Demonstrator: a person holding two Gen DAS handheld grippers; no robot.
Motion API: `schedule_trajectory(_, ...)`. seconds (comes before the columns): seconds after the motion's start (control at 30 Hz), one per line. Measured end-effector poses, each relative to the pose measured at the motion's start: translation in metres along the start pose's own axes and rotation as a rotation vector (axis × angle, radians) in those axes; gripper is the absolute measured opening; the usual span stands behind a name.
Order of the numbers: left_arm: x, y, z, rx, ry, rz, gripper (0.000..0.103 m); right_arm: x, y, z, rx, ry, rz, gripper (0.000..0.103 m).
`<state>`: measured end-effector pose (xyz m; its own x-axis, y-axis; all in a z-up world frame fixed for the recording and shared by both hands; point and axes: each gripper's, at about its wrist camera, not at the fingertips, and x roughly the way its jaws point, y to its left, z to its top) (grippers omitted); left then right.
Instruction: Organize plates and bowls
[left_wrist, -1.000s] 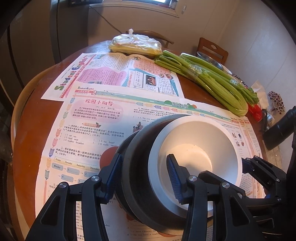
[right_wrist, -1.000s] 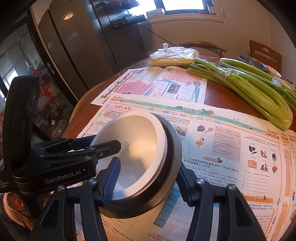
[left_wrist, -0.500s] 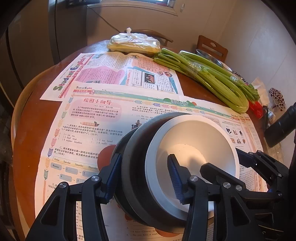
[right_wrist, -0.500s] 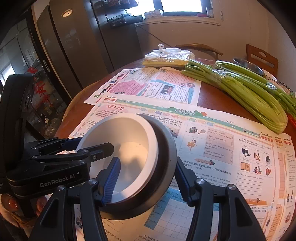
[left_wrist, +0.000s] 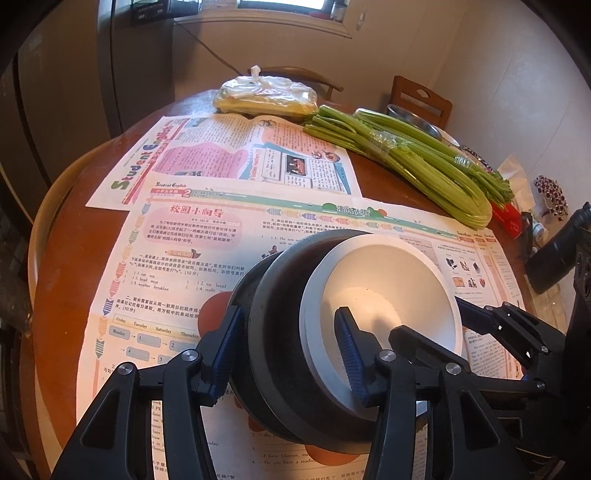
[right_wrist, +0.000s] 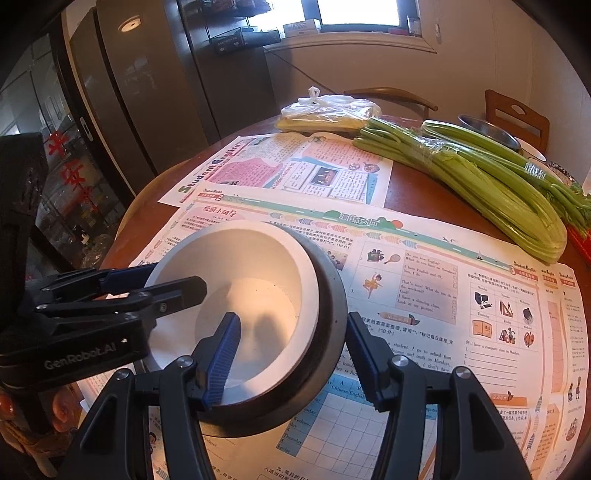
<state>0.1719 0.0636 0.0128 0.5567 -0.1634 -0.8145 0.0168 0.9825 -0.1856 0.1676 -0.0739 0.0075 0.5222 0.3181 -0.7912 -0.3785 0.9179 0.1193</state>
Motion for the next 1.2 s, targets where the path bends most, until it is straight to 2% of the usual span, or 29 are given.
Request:
schedule_trajectory(0.3, -0.015, 0.000, 0.000, -0.003, -0.037, 0.027, 0.056, -0.008, -0.002, 0.001, 0.010, -0.032, 0.003, 0.059)
schedule_trajectory(0.67, -0.048, -0.008, -0.010, -0.001, -0.098, 0.044, 0.060, -0.041, 0.001, -0.003, 0.003, -0.106, -0.008, 0.059)
schedule_trajectory(0.93, -0.072, -0.014, -0.034, -0.012, -0.137, 0.055, 0.061, -0.071, 0.013, -0.022, -0.041, -0.154, -0.023, 0.059)
schedule_trajectory(1.2, -0.087, -0.024, -0.067, -0.012, -0.170, 0.068, 0.062, -0.086, 0.015, -0.050, -0.052, -0.160, -0.035, 0.060)
